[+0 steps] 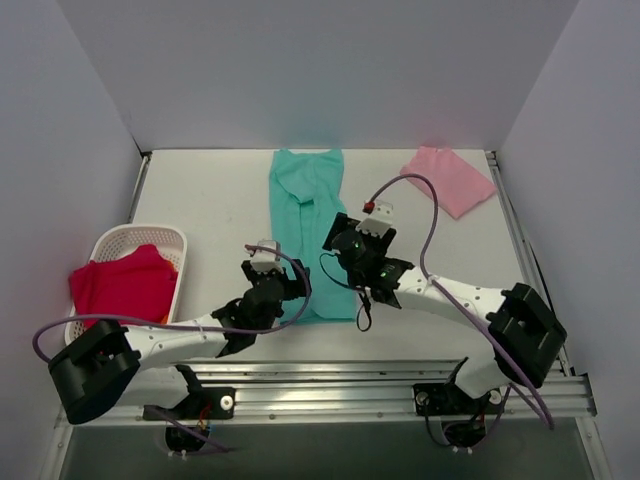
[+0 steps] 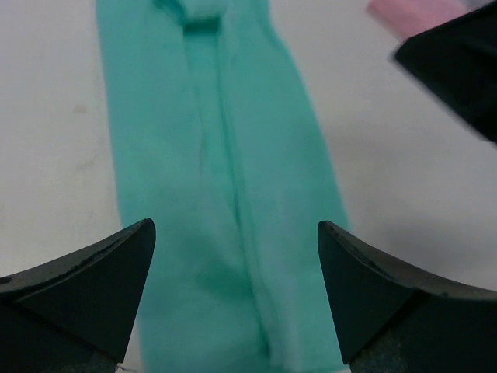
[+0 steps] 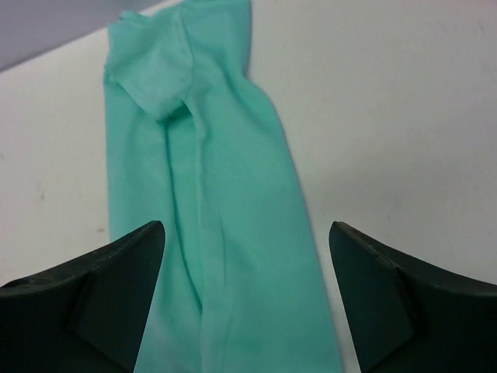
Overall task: Fold and stack the t-shirts
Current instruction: Fold the tshirt
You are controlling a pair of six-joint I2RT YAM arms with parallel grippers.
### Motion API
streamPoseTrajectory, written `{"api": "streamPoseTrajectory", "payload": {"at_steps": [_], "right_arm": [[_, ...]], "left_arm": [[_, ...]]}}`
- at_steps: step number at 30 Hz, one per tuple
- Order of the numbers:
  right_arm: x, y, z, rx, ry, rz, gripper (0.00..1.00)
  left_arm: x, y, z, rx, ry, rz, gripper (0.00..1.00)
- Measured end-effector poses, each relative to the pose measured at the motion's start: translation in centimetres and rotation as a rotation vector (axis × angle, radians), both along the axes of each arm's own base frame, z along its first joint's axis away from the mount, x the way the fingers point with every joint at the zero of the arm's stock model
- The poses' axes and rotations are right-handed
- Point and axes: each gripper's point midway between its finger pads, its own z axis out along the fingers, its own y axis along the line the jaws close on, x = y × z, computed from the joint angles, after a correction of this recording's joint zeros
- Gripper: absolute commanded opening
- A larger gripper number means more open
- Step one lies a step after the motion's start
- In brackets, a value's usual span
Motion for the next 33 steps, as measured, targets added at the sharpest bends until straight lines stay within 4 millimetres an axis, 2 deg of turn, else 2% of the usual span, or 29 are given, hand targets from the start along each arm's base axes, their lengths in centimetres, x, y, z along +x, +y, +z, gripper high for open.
{"api": "streamPoseTrajectory", "payload": {"at_steps": [1, 2, 4, 6, 8, 11, 15, 19, 21, 23, 27, 30, 33], "right_arm": [[-1.6, -0.3, -0.9, -0.007, 0.024, 0.004, 0.84], [-3.2, -0.6, -1.9, -0.018, 0.05, 0.006, 0.84], [-6.6, -1.3, -3.7, -0.035, 0.107, 0.011, 0.84], [-10.3, -1.9, -5.0, -0.039, 0.155, 0.034, 0.84], [-13.2, -2.5, -6.0, -0.02, 0.186, 0.066, 0.83], [-15.8, -3.8, -7.5, 0.034, 0.232, 0.079, 0.81], [-17.4, -5.1, -10.7, 0.057, 0.308, 0.077, 0.76], [-18.1, -4.7, -13.3, 0.047, 0.37, 0.085, 0.71], [-18.1, -4.0, -14.3, 0.045, 0.39, 0.093, 0.68], [-17.9, -3.2, -15.3, 0.038, 0.398, 0.102, 0.65], [-16.5, -0.9, -15.2, 0.081, 0.356, 0.117, 0.58], [-15.9, 0.4, -15.1, 0.112, 0.344, 0.128, 0.56], [-15.7, 0.6, -15.1, 0.124, 0.346, 0.132, 0.52]], "left_arm": [[-0.4, 0.3, -1.5, 0.004, 0.027, -0.02, 1.0], [-0.6, 1.1, -3.5, 0.045, 0.086, -0.016, 0.94], [-0.8, 2.0, -5.8, 0.086, 0.182, 0.011, 0.93], [-1.8, 1.6, -6.5, 0.1, 0.244, 0.004, 0.93], [-3.4, 0.7, -6.4, 0.071, 0.279, -0.032, 0.93], [-5.9, 0.3, -5.9, 0.003, 0.328, -0.084, 0.93], [-7.8, 1.7, -5.3, -0.069, 0.381, -0.085, 0.92], [-9.2, 2.6, -5.1, -0.114, 0.419, -0.082, 0.93], [-9.6, 3.0, -5.8, -0.116, 0.446, -0.075, 0.93], [-10.2, 3.3, -7.5, -0.101, 0.486, -0.066, 0.93], [-11.4, 4.1, -12.1, -0.042, 0.585, -0.044, 0.93], [-10.8, 2.5, -11.7, -0.102, 0.573, -0.062, 0.93], [-10.3, 1.3, -11.6, -0.138, 0.564, -0.08, 0.92]]}}
